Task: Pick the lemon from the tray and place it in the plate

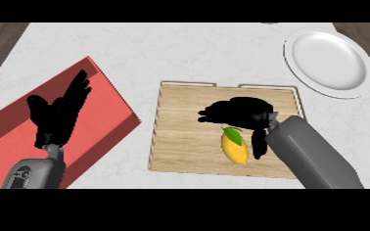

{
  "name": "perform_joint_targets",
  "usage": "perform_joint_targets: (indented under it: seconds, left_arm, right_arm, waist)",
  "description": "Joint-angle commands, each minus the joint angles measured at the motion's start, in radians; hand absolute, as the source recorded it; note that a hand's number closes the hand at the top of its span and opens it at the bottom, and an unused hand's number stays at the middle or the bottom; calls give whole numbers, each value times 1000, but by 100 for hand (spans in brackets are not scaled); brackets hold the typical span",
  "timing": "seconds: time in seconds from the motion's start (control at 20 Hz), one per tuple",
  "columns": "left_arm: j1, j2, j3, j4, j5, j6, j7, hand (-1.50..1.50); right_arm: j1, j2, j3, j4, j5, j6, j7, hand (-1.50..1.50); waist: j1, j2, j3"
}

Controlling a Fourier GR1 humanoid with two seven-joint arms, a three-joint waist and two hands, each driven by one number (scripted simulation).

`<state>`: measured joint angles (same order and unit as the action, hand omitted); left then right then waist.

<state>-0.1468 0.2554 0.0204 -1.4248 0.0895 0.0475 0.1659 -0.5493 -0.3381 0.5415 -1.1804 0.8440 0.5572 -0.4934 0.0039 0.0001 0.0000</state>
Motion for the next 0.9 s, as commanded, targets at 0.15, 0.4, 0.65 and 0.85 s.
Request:
perform_joint_targets:
  seconds: [0.15,0.4,0.65,0.85]
  left_arm:
    - [-23,-7,28,27,-12,-8,6,0]
    - [-12,-1,37,59,-11,-44,-55,0]
    - [-40,16,63,30,9,-45,24,0]
    - [-31,-4,29,12,-19,-32,-2,0]
  right_arm:
    - [28,60,67,-39,108,59,7,150]
    - [37,0,75,-13,113,-6,-147,150]
    - [56,51,65,-48,91,31,-89,150]
    - [17,149,-171,101,36,-55,181,150]
  waist:
    - [-2,0,0]
    - [0,1,0]
    - [-3,0,0]
    - [2,5,0]
